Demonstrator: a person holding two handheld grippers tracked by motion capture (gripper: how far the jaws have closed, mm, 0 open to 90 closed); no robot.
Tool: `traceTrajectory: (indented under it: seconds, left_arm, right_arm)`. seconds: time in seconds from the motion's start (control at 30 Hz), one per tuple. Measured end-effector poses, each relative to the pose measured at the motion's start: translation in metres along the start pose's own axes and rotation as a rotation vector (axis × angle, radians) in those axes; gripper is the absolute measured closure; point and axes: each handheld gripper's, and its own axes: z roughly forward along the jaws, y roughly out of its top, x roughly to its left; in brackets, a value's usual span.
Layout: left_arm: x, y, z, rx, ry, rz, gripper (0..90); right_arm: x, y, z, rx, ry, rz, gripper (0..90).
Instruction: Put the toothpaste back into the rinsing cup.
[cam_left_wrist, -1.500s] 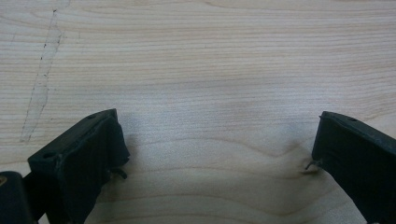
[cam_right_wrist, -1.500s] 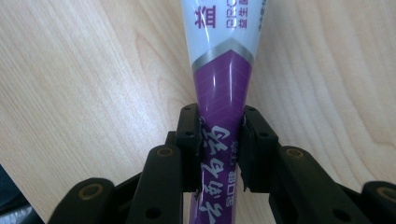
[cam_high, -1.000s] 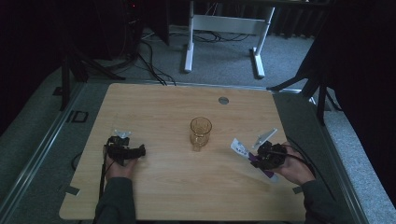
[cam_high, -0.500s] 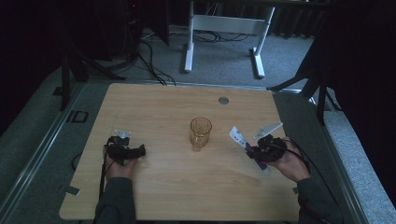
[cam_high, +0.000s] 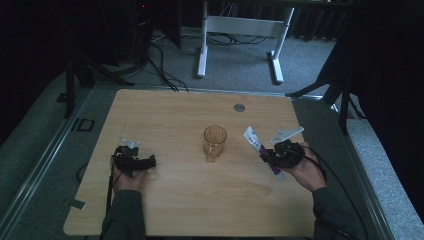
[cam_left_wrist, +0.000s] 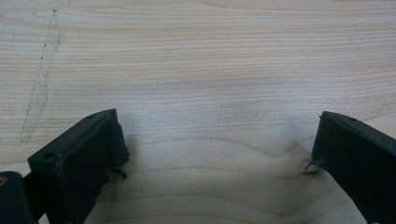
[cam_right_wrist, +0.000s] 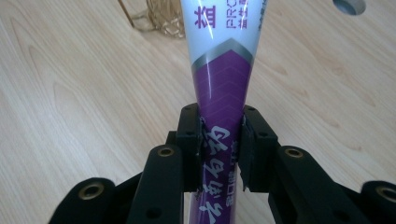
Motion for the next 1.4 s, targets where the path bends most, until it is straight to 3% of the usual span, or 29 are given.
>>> traceTrajectory:
  seconds: [0.77,1.4]
  left_arm:
    - [0.000,0.000,0.000,0.001,0.000,0.000,1.4]
    - [0.000,0.000,0.000,0.001,0.000,0.000,1.4]
  right_arm:
    - [0.004,0.029,0.003,-0.097,-0.030,-0.007,73.0]
    - [0.004,0.047,0.001,-0.184,-0.044,0.015,73.0]
